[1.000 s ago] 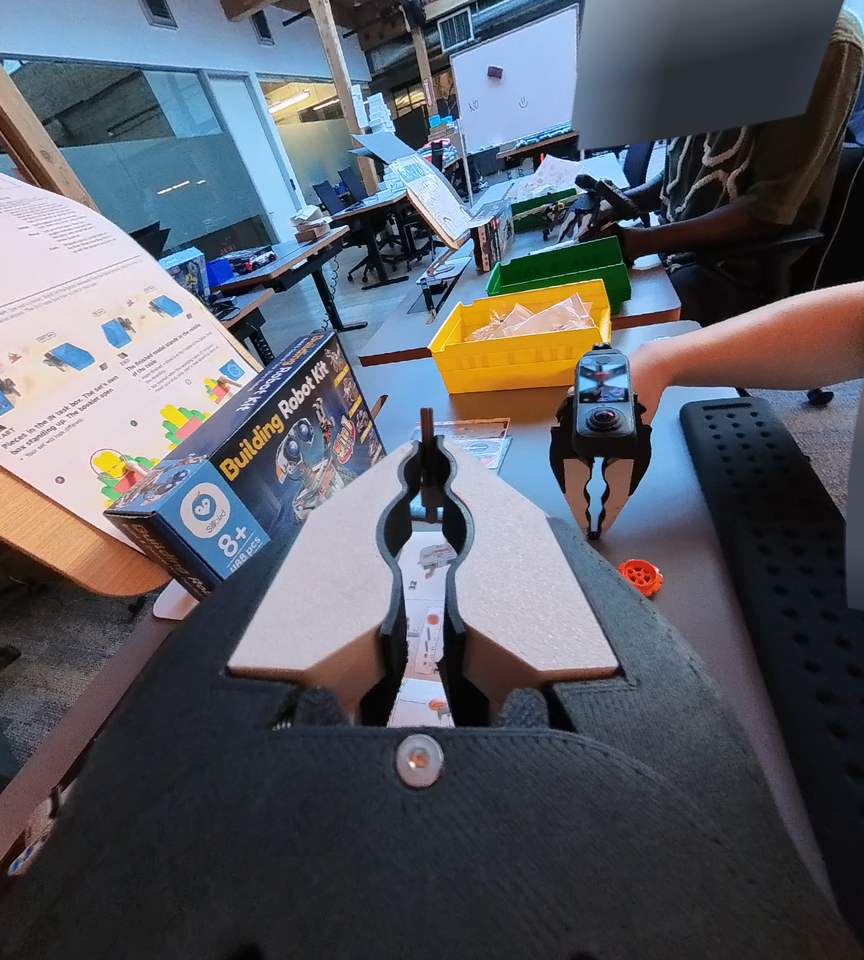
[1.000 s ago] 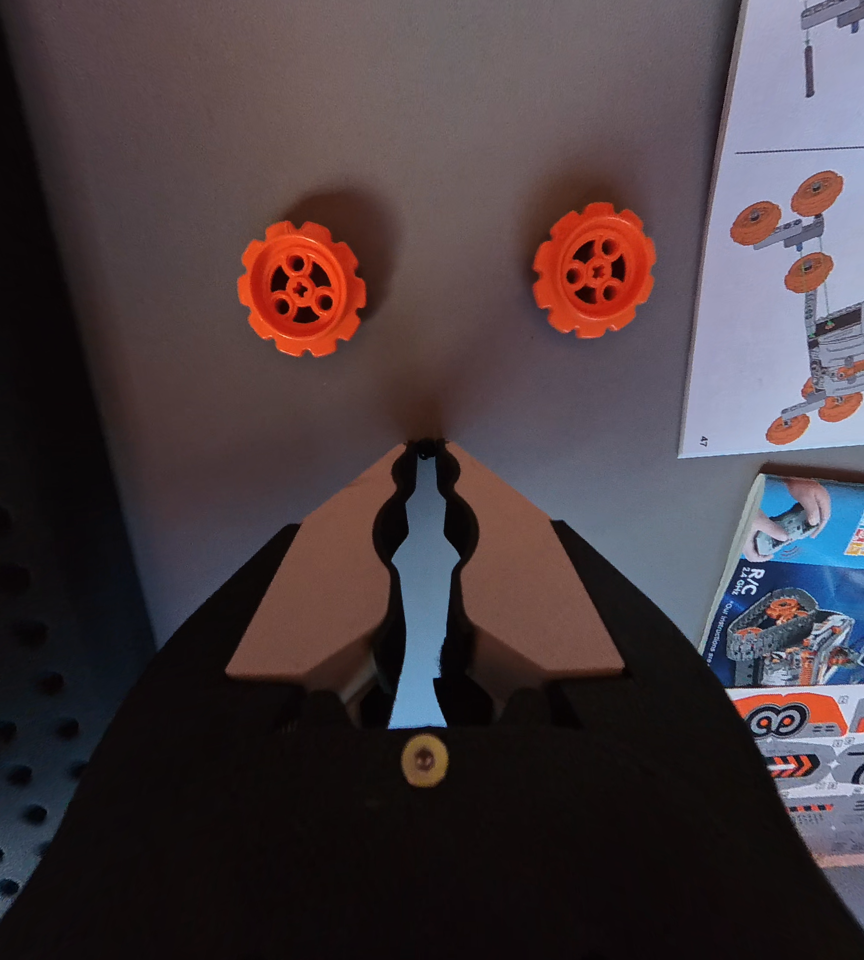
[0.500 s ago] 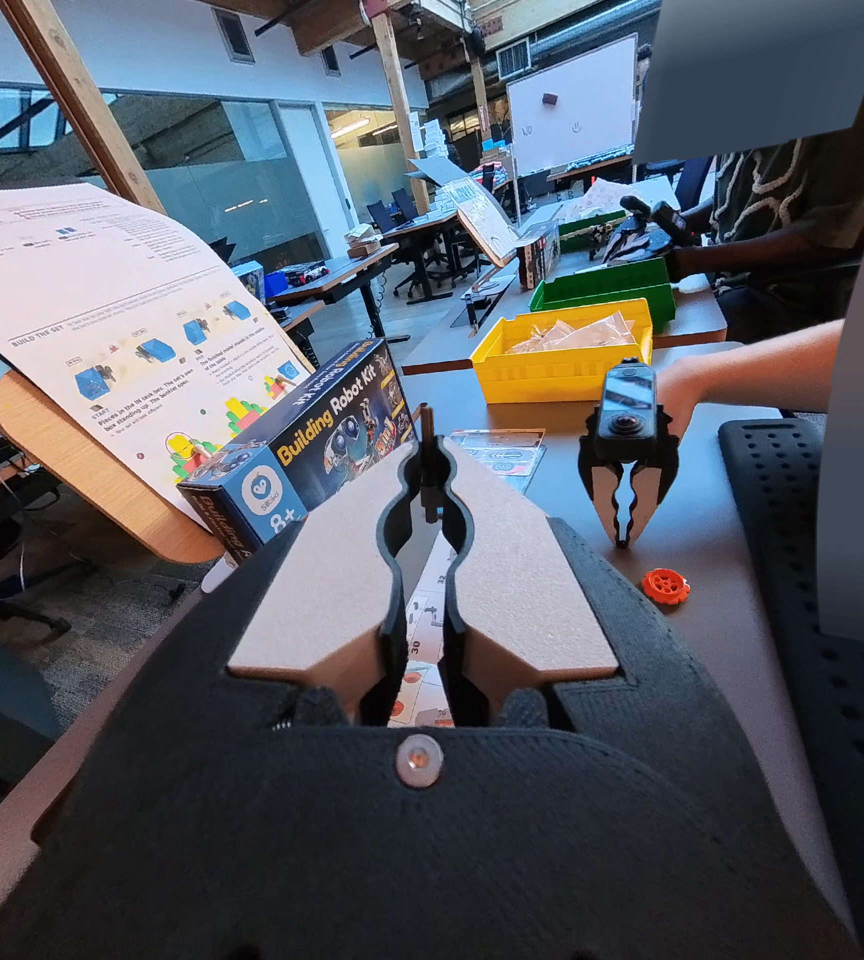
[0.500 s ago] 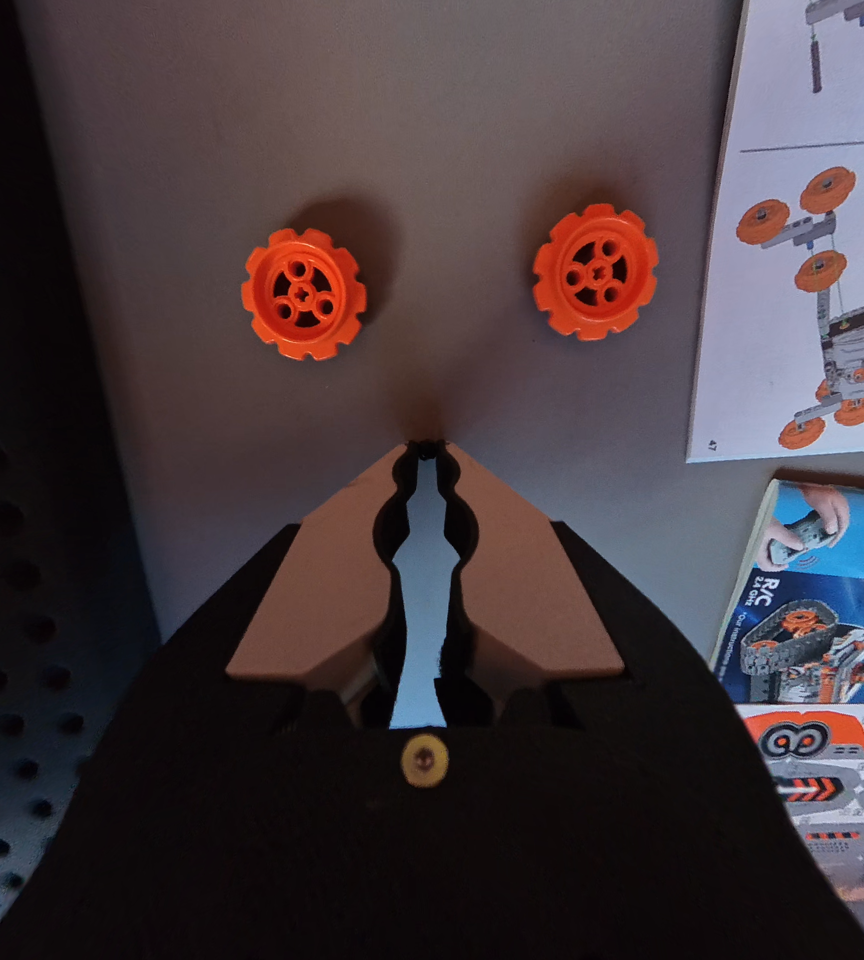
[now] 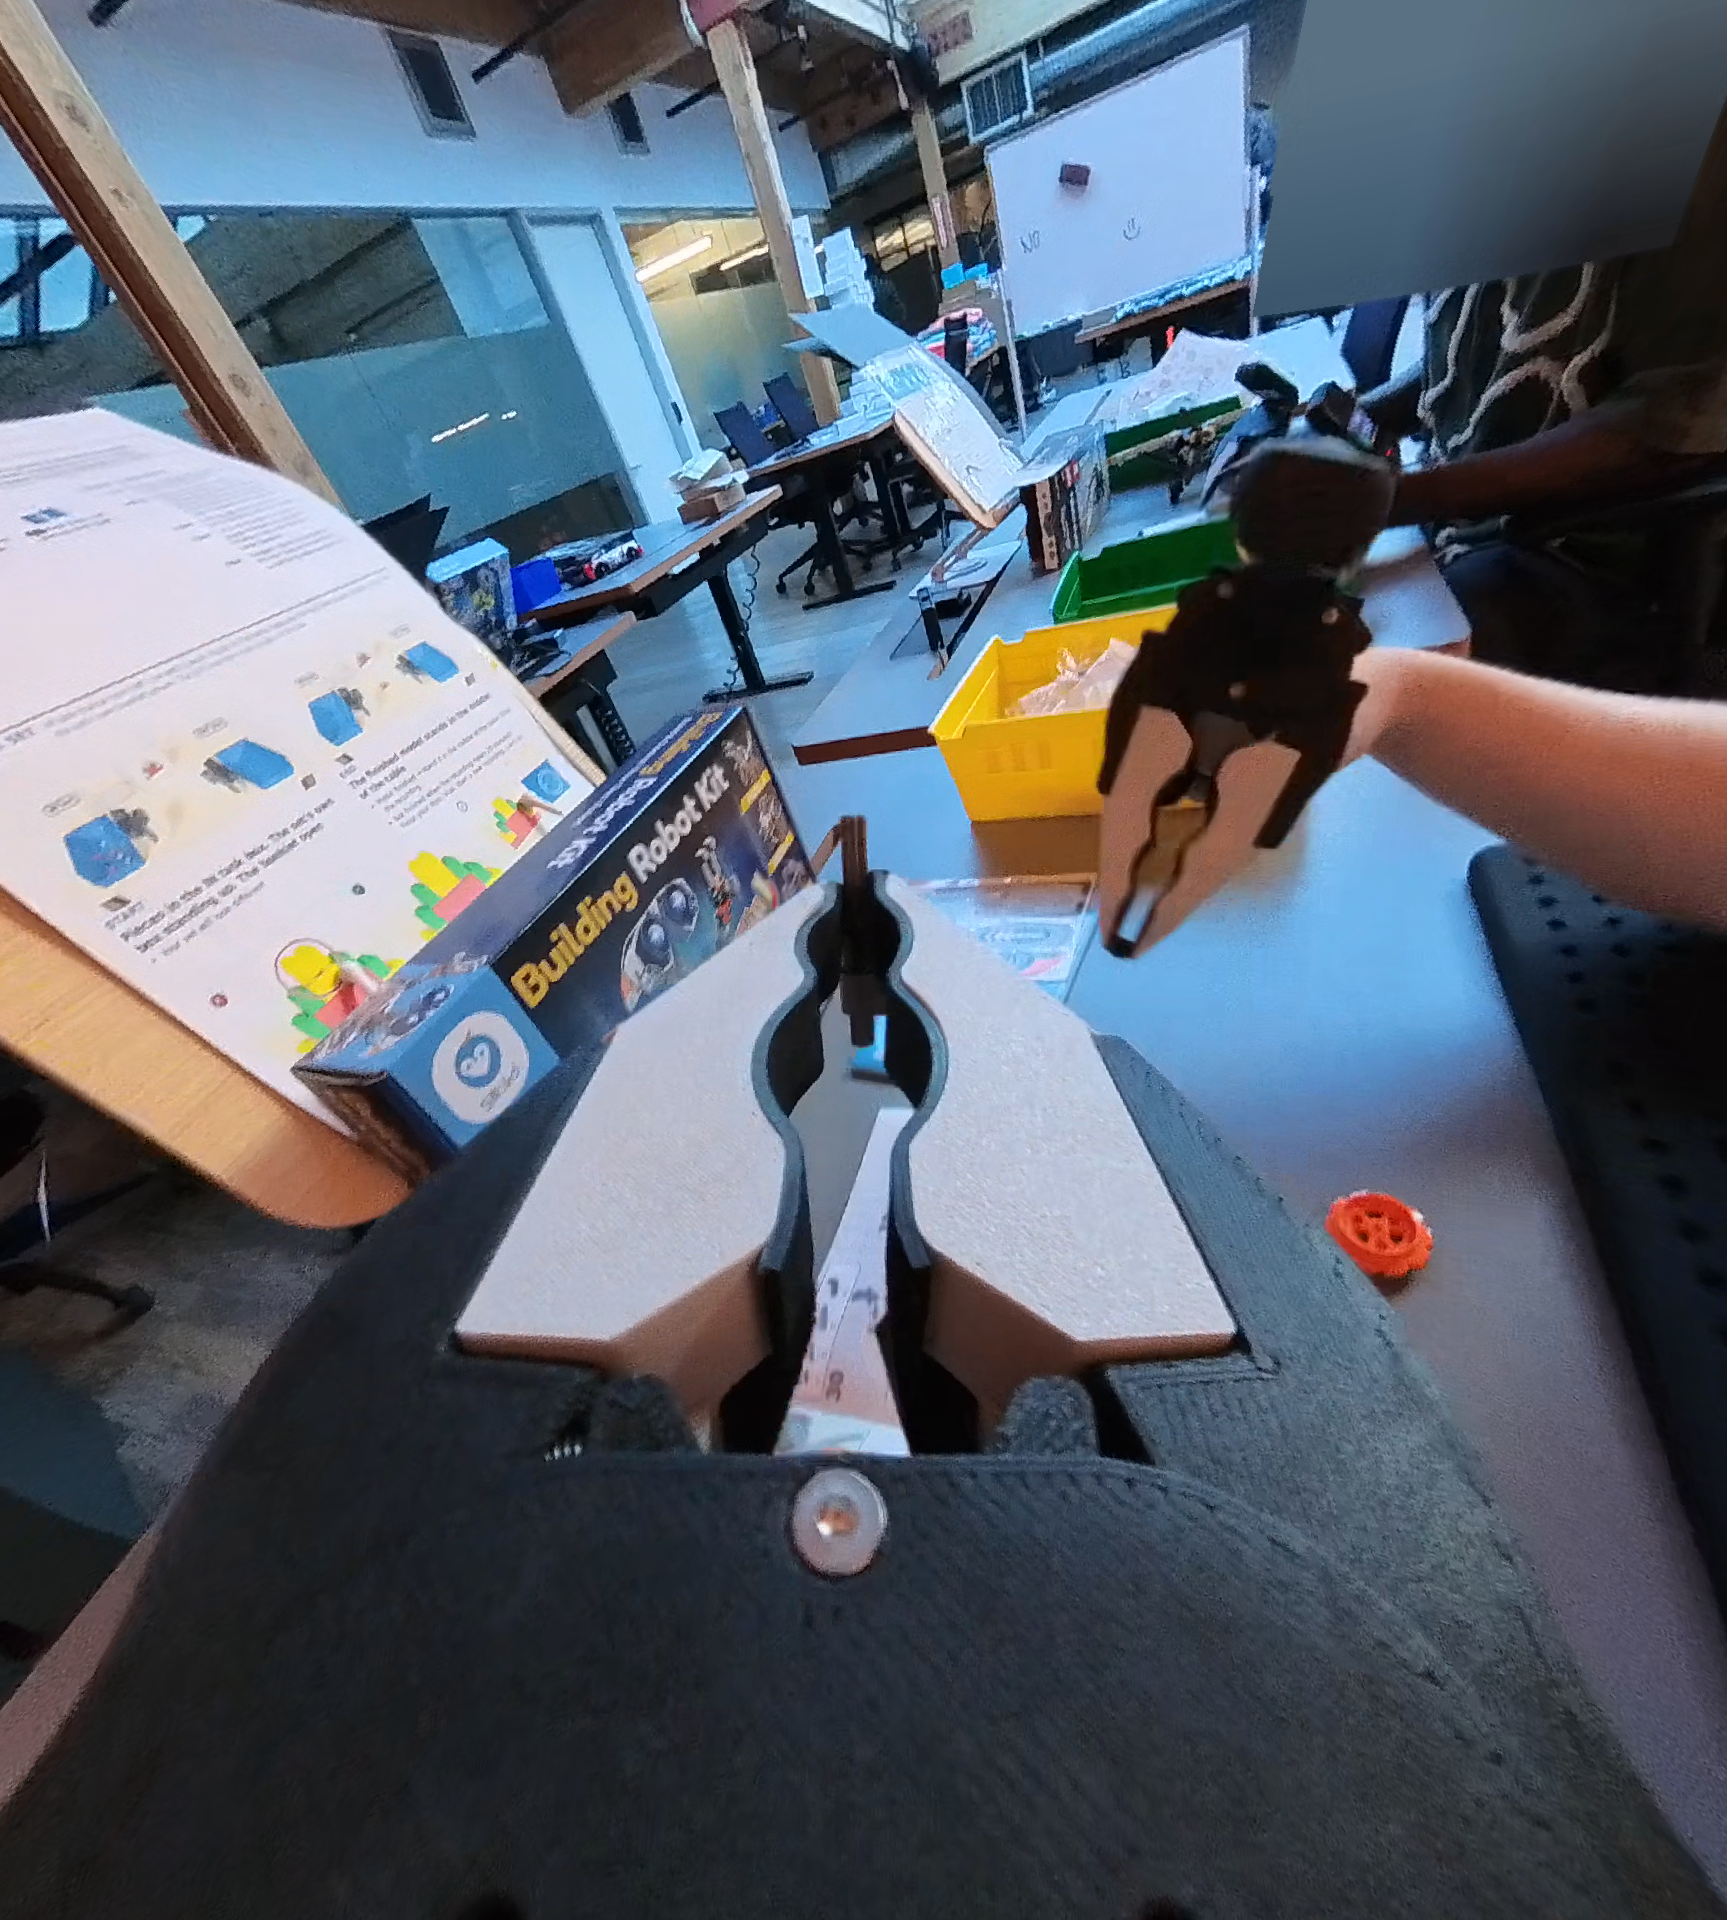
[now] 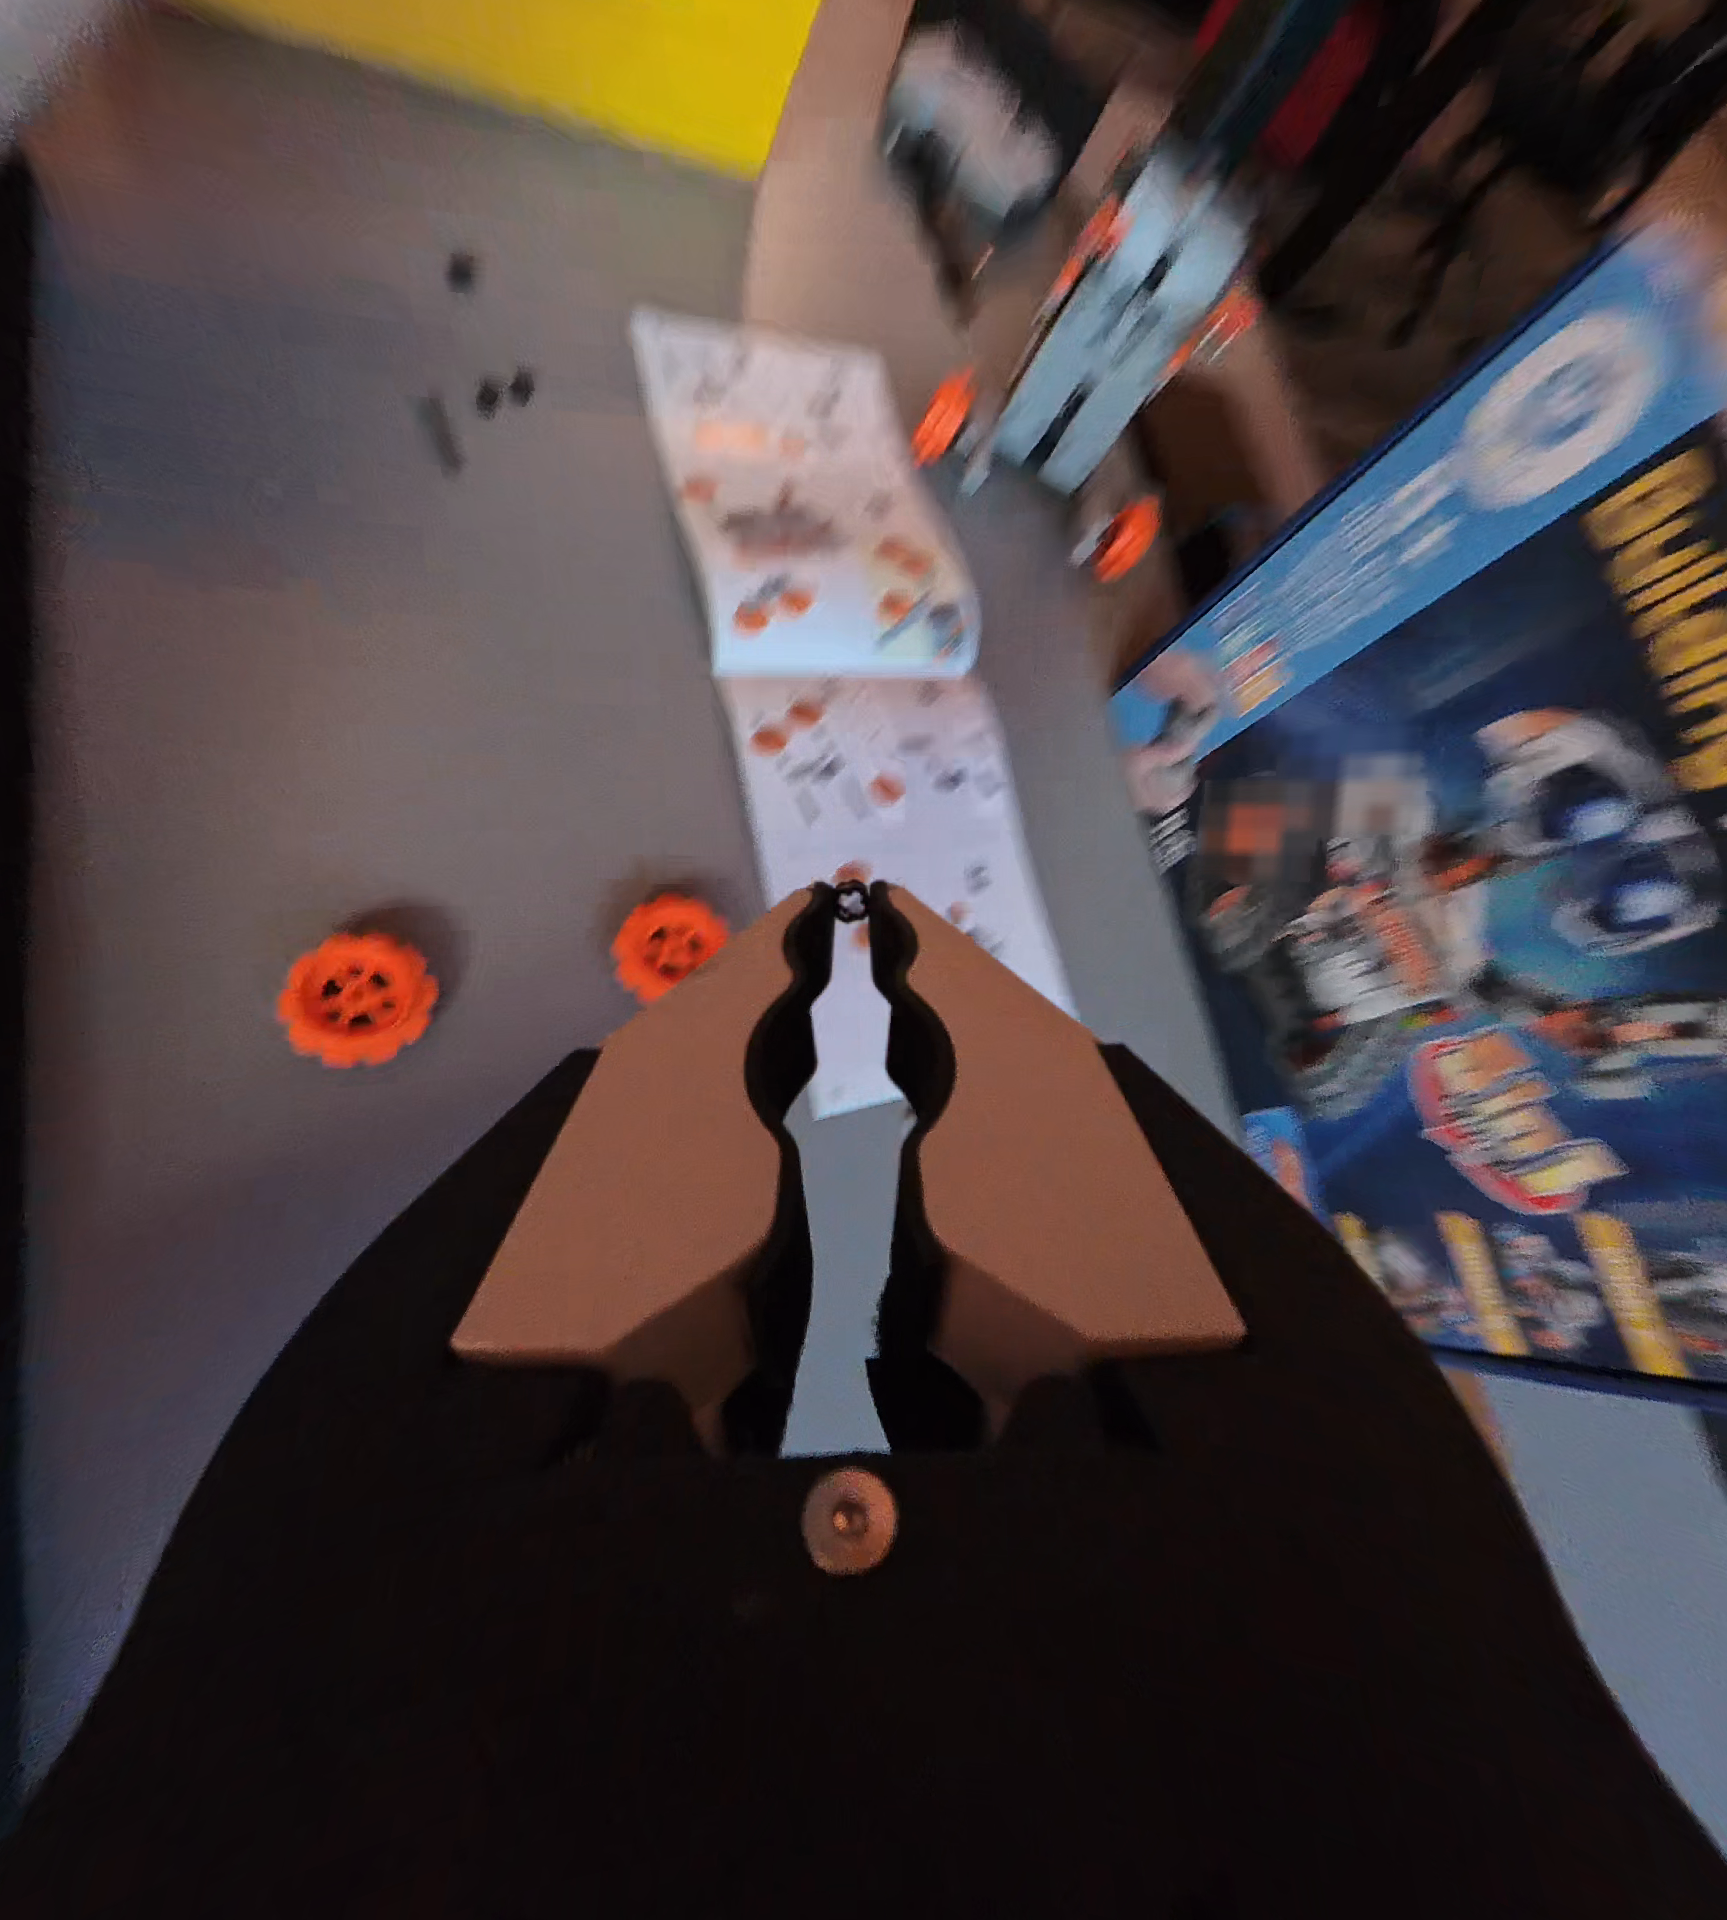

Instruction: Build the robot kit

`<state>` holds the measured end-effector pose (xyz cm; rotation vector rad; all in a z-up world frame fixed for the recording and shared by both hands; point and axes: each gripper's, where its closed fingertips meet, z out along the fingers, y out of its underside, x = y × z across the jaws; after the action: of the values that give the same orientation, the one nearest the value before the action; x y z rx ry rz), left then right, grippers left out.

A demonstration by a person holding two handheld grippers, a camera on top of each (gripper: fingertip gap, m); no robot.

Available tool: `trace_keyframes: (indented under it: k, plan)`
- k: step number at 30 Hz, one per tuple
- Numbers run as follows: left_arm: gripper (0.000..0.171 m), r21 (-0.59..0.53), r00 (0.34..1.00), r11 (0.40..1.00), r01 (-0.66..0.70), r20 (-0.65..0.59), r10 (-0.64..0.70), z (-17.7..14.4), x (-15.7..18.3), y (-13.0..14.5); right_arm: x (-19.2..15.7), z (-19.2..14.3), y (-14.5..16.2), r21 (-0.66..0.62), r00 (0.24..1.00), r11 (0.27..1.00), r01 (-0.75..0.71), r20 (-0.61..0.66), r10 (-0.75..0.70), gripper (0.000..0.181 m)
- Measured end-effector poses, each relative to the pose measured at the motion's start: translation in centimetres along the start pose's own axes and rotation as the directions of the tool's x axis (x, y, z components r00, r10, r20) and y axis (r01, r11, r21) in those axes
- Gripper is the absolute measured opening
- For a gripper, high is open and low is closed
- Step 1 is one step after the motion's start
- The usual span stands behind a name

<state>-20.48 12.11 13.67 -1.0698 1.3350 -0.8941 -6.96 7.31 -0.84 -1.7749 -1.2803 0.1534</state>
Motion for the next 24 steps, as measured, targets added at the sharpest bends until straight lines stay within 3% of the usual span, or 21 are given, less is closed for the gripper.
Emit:
trace_keyframes:
  k: [4, 8, 13, 17, 20, 24]
  plan:
    - [0.001, 0.026, 1.000, 1.000, 0.010, 0.000, -0.010, 1.9, 0.5, -0.7, 3.9, -4.2, -5.5, 0.185, 0.992, 0.982, 0.044, -0.128, -0.020, 0.005]
    - [0.001, 0.028, 1.000, 1.000, 0.014, -0.001, -0.014, 3.6, 1.2, -1.1, 6.1, -7.7, -8.5, 0.283, 0.981, 0.956, 0.079, -0.193, -0.024, 0.005]
    - [0.001, -0.010, 1.000, 1.000, 0.008, -0.010, -0.008, 6.4, 2.4, -0.6, 5.4, -8.7, -7.7, 0.358, 0.976, 0.926, 0.120, -0.211, -0.045, 0.005]
    - [0.001, -0.045, 0.999, 0.999, 0.004, -0.033, -0.005, 8.7, 3.7, 0.1, 5.8, -8.3, -6.7, 0.358, 0.987, 0.934, 0.005, -0.151, 0.053, 0.005]
    - [0.001, -0.067, 0.999, 0.998, -0.006, -0.033, 0.004, 9.7, 4.0, 0.6, 3.5, -9.3, -7.4, 0.399, 0.993, 0.917, -0.021, -0.100, 0.067, 0.005]
    - [0.001, -0.065, 0.999, 0.998, 0.001, -0.040, -0.004, 10.0, 3.8, 0.7, 0.1, -11.3, -6.2, 0.415, 0.983, 0.910, -0.021, -0.155, 0.094, 0.005]
